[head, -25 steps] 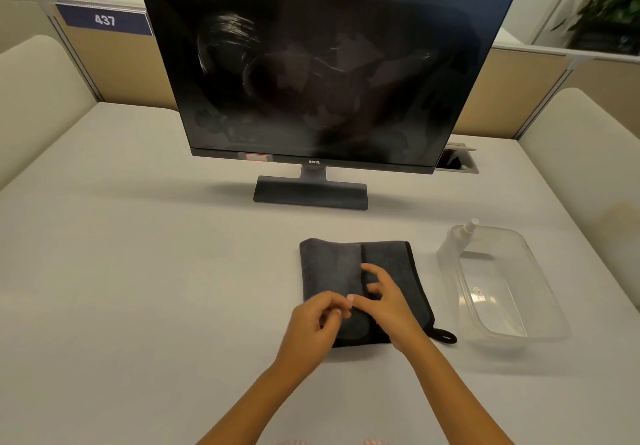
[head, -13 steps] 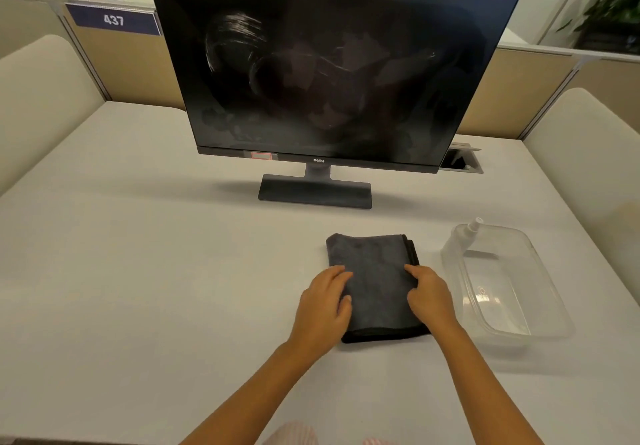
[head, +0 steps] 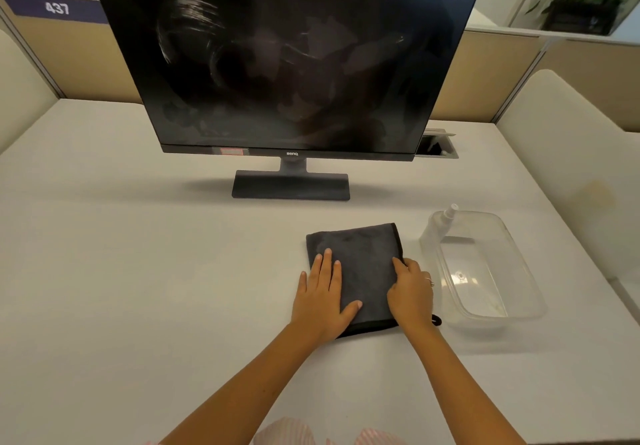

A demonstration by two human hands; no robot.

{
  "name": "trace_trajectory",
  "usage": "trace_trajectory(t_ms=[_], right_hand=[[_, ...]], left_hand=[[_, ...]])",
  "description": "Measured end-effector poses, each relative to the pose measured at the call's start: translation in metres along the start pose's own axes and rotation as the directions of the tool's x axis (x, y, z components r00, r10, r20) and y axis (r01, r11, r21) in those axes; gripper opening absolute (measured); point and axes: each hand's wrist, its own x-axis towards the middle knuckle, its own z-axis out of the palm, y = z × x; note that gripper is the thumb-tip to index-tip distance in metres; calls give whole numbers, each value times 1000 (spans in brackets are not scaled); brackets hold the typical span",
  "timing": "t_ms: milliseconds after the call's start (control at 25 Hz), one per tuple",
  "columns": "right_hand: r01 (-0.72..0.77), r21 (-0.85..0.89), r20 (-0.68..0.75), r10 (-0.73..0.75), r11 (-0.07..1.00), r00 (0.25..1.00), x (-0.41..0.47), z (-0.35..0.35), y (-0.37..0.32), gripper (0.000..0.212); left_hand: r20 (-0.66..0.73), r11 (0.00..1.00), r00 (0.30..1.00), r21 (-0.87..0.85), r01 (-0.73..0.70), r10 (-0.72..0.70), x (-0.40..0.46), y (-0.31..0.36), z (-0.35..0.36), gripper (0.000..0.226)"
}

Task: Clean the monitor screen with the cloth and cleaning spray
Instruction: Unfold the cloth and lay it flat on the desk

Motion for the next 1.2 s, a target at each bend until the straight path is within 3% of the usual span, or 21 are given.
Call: trace_trajectory(t_ms=[160,240,320,400,480,680,760,960,1080,1120,1200], right_hand=[[50,-115,4,-49,992,999,0,2,0,54],[153,-128,-40,-159,980,986,-4,2,-4,57],[307,-145,-54,-317,941,947,-6,6,-7,52],[376,-186,60,-372,908,926,-7,11,-10,53],[349,-220,144,-324,911,935,-6,20,-7,59],[126,-264,113,-99,956,989,-7,26,-7,87],[81,-275,136,-45,958,990,-9,22,-7,89],[147,-321,232,-73,936,970,-26,11,-4,82],[214,-341,230,-139,915,963,-30,-13,-3,67],[236,-272,175,-193,933,965,-27,-24,-2,57],[260,63,-54,-257,964,965,-19,-49,0,32]], left_hand=[[-56,990,994,-110,92,-99,-2,5,2,87],[-103,985,986,-125,117,-130,4,5,-1,81],[-131,997,990,-46,54,-60,16,0,-6,73],[-107,999,994,42,-16,21,28,-4,-10,70],[-87,998,996,58,5,0,39,-7,-10,70],[-125,990,982,-41,137,-141,49,0,-2,71],[-124,988,980,-33,152,-155,47,-2,-3,73],[-149,964,952,-30,265,-267,26,-3,-11,67],[-163,987,973,-28,161,-163,-5,7,-2,66],[-155,991,979,-22,129,-130,-17,10,3,65],[-151,992,981,-27,120,-123,-35,14,11,65]])
